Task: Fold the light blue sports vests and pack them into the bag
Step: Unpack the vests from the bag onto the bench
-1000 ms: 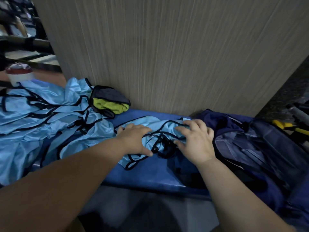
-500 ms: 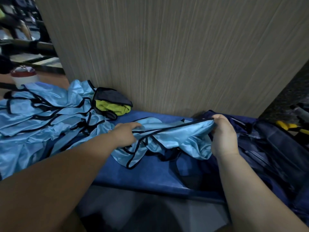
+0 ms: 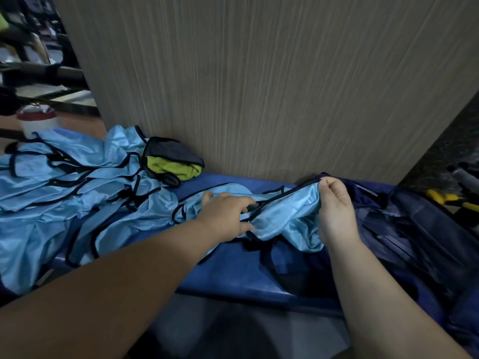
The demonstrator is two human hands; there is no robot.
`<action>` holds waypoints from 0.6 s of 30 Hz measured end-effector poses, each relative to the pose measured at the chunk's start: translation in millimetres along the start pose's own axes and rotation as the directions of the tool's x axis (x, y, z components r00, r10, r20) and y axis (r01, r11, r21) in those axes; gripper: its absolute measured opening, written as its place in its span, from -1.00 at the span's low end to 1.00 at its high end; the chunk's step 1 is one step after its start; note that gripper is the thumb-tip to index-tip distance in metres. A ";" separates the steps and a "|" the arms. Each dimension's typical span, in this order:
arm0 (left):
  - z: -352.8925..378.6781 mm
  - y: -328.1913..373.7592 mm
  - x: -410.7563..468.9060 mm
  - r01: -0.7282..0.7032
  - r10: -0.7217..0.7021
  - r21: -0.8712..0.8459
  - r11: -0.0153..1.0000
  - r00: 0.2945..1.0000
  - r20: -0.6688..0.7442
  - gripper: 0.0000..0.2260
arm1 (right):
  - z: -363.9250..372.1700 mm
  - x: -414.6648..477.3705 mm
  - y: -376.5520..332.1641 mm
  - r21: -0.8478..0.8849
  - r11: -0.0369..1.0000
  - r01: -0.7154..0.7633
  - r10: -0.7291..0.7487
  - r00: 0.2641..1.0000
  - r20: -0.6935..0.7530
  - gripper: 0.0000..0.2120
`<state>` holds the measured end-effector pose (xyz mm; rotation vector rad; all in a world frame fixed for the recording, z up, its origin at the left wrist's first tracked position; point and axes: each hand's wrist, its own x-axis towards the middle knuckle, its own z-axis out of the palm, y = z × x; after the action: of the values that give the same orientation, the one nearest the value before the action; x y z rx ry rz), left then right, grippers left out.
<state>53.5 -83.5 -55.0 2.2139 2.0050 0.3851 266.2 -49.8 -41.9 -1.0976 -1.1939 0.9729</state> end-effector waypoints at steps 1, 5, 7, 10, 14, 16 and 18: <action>0.9 -1.0 0.1 -0.005 0.006 0.043 0.999 1.000 -0.012 -0.61 | -0.4 0.5 0.5 -0.005 1.000 -0.003 0.003 1.000 -0.009 -0.73; 2.1 -6.6 4.4 0.065 -0.066 -0.012 0.998 0.998 -0.024 -0.72 | -2.0 2.8 3.3 -0.255 0.967 0.024 -0.061 0.988 -0.138 -0.89; 0.5 -8.8 7.9 0.134 -0.139 -0.281 0.950 0.990 0.003 -0.78 | -2.7 1.3 5.4 -0.448 0.894 0.009 -0.087 0.984 -0.154 -0.87; -8.6 -6.0 10.1 0.168 -0.183 -0.548 0.819 0.983 0.029 -0.79 | 0.0 -4.7 6.4 -0.705 0.683 0.191 -0.343 0.936 -0.079 -0.70; -18.4 0.0 9.1 0.241 -0.226 -0.786 0.569 0.965 0.132 -0.85 | 19.2 -24.5 -5.8 -0.703 0.437 0.562 -0.615 0.756 0.223 -0.82; -19.6 3.7 9.2 0.245 -0.218 -0.848 0.469 0.963 0.158 -0.88 | 29.8 -34.8 -6.1 -0.663 0.393 0.637 -0.629 0.712 0.311 -0.80; -20.9 7.8 8.5 0.241 -0.176 -0.893 0.381 0.967 0.186 -0.87 | 35.7 -40.9 -2.6 -0.653 0.412 0.635 -0.551 0.744 0.376 -0.71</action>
<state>56.0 -77.4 -32.0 1.2022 1.3922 1.0595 225.6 -85.5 -46.6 -1.0852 -1.9988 -0.1091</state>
